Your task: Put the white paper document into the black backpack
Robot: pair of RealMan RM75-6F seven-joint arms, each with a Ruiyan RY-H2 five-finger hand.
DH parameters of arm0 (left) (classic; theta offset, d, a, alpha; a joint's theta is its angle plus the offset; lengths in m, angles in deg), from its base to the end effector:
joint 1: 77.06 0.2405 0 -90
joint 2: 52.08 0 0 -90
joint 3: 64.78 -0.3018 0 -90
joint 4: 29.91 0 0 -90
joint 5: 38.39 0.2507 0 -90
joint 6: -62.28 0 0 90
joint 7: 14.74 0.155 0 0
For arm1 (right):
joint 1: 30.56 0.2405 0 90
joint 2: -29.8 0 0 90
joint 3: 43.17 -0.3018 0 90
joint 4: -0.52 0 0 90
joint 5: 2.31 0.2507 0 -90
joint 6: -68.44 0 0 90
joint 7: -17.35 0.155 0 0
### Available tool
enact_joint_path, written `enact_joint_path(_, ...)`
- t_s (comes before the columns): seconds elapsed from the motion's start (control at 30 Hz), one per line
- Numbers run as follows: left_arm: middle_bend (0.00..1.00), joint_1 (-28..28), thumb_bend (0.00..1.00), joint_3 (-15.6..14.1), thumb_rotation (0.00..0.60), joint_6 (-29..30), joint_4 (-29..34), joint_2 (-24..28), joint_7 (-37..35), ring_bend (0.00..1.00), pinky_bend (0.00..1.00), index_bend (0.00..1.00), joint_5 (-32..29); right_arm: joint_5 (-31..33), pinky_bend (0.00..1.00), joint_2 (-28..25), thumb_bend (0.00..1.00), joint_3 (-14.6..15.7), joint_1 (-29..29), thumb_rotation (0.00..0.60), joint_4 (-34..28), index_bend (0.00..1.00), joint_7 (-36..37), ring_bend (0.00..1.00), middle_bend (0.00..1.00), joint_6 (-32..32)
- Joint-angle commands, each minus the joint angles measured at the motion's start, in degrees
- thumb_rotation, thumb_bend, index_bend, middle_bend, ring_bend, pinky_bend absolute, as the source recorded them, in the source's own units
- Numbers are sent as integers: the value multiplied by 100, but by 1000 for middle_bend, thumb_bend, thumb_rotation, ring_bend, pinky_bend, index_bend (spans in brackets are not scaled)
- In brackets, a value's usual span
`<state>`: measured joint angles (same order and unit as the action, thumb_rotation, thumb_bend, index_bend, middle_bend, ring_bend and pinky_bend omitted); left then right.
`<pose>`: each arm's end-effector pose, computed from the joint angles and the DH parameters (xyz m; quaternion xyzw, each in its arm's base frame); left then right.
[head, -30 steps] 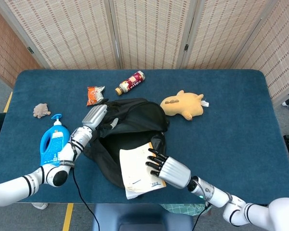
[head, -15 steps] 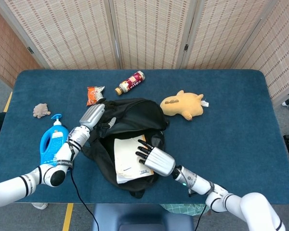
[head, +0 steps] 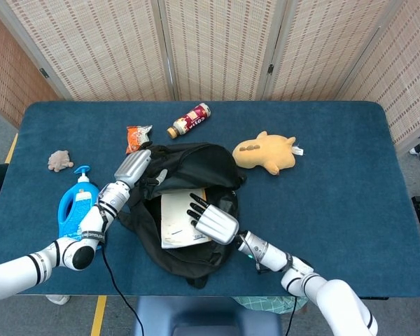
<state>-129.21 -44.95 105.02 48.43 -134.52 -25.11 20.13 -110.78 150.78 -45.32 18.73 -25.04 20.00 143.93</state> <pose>-0.1256 0.4904 0.0046 -0.6374 -0.5156 -0.4725 0.3236 -0.1363 -0.3861 -0.1779 0.8209 -0.0188 0.4772 0.3133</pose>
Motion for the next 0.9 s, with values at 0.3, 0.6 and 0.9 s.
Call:
enact_joint_path(0.3,273,-10,568,-14,600,-17,4,16,-10,203,0,565,-32,453,144,472,456,-55,372,600,694,769,-332,288,416,-451)
enact_joint_path(0.6,273,-20,568,-34,600,-47,-46,9,-24,195,0,559,-54,725,76,430,456,-3,283,600,587,264,-518,221,231,-498)
enact_joint_path(0.9,273,-38,568,-65,600,-80,-80,-3,38,187,0,548,-125,906,22,-106,229,53,13,600,-462,0,-976,104,68,-397)
